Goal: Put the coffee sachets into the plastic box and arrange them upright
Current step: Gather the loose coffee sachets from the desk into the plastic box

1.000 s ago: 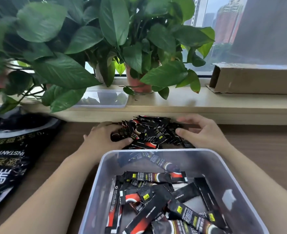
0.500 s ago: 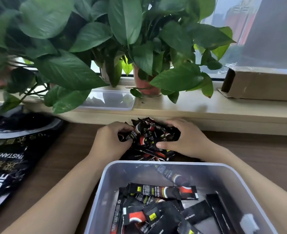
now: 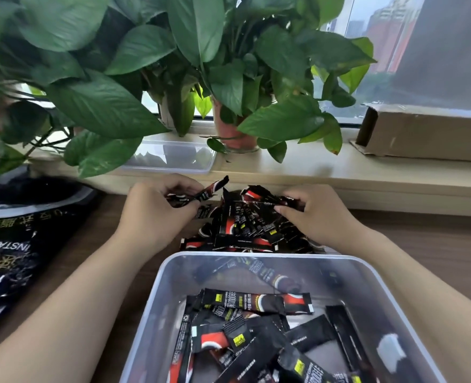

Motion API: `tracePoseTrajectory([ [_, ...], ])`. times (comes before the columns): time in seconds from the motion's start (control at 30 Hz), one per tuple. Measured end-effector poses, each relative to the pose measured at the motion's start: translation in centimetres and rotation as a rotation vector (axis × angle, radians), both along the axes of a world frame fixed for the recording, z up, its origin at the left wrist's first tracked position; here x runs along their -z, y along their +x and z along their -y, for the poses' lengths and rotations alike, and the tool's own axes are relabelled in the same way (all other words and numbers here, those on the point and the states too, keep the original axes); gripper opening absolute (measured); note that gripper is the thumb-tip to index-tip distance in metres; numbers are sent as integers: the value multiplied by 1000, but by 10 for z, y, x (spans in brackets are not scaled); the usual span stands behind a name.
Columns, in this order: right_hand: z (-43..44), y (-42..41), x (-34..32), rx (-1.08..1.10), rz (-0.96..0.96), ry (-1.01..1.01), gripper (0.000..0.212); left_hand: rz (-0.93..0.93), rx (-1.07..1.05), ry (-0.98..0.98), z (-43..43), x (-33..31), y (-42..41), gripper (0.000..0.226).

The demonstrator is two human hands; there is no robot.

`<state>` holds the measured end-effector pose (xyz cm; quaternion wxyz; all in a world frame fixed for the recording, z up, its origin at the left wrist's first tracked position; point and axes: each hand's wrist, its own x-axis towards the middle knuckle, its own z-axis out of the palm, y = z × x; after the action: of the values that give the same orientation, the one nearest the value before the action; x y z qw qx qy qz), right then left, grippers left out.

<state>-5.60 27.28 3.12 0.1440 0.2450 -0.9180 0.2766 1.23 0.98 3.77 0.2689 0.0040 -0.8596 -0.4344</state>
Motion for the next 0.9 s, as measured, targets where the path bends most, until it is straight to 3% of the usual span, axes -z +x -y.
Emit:
tracePoseTrajectory([
  [0.17, -4, 7, -14, -7, -23, -20, 33, -97, 13, 199, 6, -14, 10, 24],
  [0.3, -9, 10, -25, -1, -23, -54, 35, -162, 116, 380, 1, -27, 19, 27],
  [0.4, -17, 17, -39, -15, -58, -103, 43, -166, 348, 560, -6, -40, 34, 26],
  [0.47, -22, 31, -53, -26, -59, -188, 29, -111, 622, 624, -8, -48, 48, 26],
  [0.53, -26, 45, -69, -39, -48, -305, 1, -62, 876, 488, -9, -53, 60, 27],
  [0.67, -31, 78, -102, -207, 133, -476, 15, 97, 1064, 165, -16, -55, 74, 27],
  [0.8, -32, 104, -115, -413, 318, -152, 21, 313, 1086, 15, -18, -52, 77, 28],
  [0.9, -32, 104, -112, -463, 513, 19, 33, 333, 1060, -40, -10, -52, 75, 27],
])
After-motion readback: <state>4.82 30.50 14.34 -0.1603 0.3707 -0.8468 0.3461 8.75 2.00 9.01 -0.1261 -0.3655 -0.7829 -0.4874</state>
